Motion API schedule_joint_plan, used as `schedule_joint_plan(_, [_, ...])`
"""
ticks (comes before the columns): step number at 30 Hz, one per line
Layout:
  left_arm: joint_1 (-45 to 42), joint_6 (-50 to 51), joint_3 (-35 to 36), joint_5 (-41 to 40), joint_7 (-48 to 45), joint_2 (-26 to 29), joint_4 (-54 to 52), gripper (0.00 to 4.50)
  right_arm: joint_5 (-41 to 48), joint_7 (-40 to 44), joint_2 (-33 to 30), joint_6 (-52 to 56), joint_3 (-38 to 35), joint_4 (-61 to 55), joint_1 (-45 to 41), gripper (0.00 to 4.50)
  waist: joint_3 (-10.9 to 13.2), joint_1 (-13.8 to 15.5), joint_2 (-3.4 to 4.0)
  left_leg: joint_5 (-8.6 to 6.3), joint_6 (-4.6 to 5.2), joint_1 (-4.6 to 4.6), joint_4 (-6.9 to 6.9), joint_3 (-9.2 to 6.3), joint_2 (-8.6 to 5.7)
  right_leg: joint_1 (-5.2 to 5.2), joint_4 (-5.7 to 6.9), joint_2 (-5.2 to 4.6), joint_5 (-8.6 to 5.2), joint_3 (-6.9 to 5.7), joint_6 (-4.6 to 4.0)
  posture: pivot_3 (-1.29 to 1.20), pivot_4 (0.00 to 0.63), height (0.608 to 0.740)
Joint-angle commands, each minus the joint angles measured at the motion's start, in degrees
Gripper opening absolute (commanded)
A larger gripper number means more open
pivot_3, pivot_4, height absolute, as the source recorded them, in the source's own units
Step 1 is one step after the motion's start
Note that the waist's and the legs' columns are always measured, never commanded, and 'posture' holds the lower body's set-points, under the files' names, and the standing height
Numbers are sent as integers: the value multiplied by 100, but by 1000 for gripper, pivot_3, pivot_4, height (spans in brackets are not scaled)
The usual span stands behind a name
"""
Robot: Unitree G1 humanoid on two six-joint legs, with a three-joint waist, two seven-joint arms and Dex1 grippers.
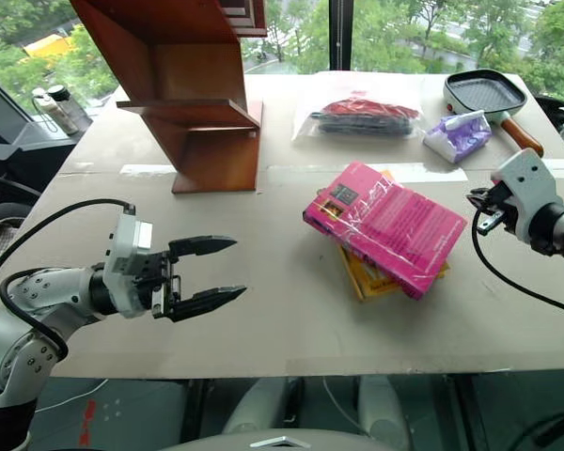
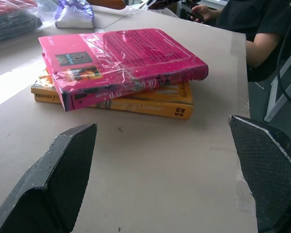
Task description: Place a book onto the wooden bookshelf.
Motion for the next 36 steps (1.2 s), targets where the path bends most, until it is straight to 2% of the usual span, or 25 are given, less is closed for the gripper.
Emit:
schedule_joint_plan(1, [52,-109,96,-91,12,25,-248,4490,-319,-19,-8,114,364,202,-400,110,0,38,0,5,-8,-4,0,-5,-1,0,0,-2,0,-5,0,0,150,740])
schedule_joint_plan(6, [287,-144,179,-102,178,-41,-458,4490,-958,284,-57,53,1314,874,-1073,110,1,16,0,8,-14,-15,0,3,-7,-7,-9,-8,0,2,0,0,150,740])
schedule_joint_plan(9, [503,-186,259,-98,248,-64,-577,4490,-1057,630,-42,-140,1560,1140,-1230,110,1,4,1,8,-14,-13,-2,2,-4,-8,-8,-7,0,0,0,0,150,740])
schedule_joint_plan(15, [801,-267,329,-69,364,-105,-687,4490,-925,1103,171,30,1703,835,-1341,110,3,2,4,4,-7,-10,-6,2,-2,-9,-4,-4,-1,1,-1,0,150,740])
schedule_joint_plan(26, [1012,-360,257,153,590,-144,-710,4490,-1018,966,739,502,1869,220,-1315,110,3,18,5,3,-6,-9,-5,0,-4,-9,-2,-6,0,0,-2,0,150,740])
schedule_joint_plan(29, [1075,-199,204,165,752,-124,-711,4490,-1081,871,666,278,1697,312,-1186,110,3,20,5,3,-7,-9,-5,0,-5,-9,-2,-7,0,-1,-2,0,150,740])
schedule_joint_plan(33, [988,971,162,-503,1576,-34,-841,4490,-870,1071,261,-529,963,499,-835,110,4,36,6,1,-3,-9,-6,-1,-6,-9,-1,-7,0,-2,-1,0,150,740])
schedule_joint_plan(34, [910,1365,159,-871,1823,-19,-816,4490,-580,1294,160,-643,575,422,-597,635,4,69,6,-2,2,-10,-5,-2,-7,-9,-1,-8,0,-3,-1,0,150,740])
schedule_joint_plan(36, [678,2012,201,-1987,2358,-112,-580,4490,132,1875,24,-927,-368,142,85,1364,4,117,6,-4,6,-11,-5,-7,-8,-7,-2,-8,0,-6,0,0,150,740])
